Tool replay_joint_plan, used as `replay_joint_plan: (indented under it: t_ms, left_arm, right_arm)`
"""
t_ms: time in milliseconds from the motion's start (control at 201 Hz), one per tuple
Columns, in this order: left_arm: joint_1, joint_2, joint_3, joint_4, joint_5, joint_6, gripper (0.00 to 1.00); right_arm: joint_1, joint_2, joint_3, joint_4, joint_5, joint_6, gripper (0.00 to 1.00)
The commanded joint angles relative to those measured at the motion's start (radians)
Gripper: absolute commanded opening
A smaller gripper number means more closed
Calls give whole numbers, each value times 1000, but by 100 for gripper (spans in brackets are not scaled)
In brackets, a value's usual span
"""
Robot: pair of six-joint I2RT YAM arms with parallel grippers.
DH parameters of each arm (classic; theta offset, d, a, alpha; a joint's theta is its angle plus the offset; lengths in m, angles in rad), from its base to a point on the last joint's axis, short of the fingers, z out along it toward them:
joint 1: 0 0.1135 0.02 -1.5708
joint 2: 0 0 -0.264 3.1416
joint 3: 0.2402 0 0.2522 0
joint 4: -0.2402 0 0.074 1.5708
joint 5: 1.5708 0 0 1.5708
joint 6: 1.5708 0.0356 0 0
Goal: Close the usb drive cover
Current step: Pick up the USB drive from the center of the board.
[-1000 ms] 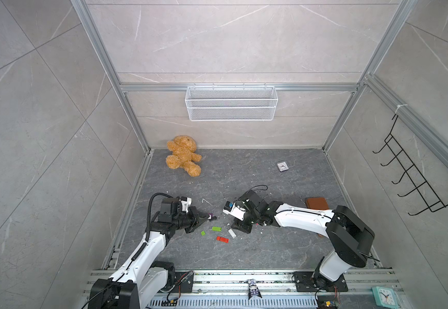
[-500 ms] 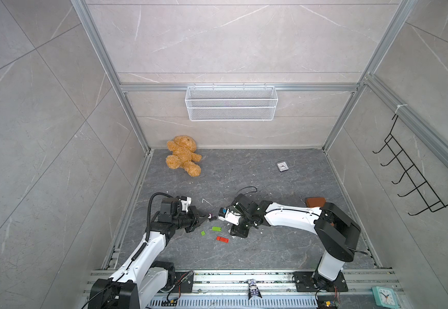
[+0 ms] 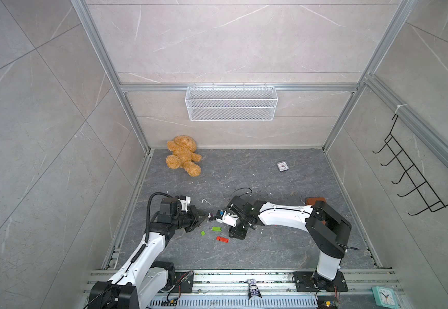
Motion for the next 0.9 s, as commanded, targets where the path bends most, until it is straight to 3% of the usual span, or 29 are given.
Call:
replay_joint_plan:
  t_ms: [0, 354, 893]
  left_arm:
    - [-2, -10, 3, 4, -2, 1, 0]
    - [-2, -8, 8, 0, -2, 1, 0]
    - [-2, -7, 9, 1, -2, 0, 0]
  right_arm:
    - [12, 30, 35, -52, 46, 19, 43]
    - [26, 75, 97, -157, 150, -30, 41]
    - [25, 98, 119, -202, 134, -75, 32]
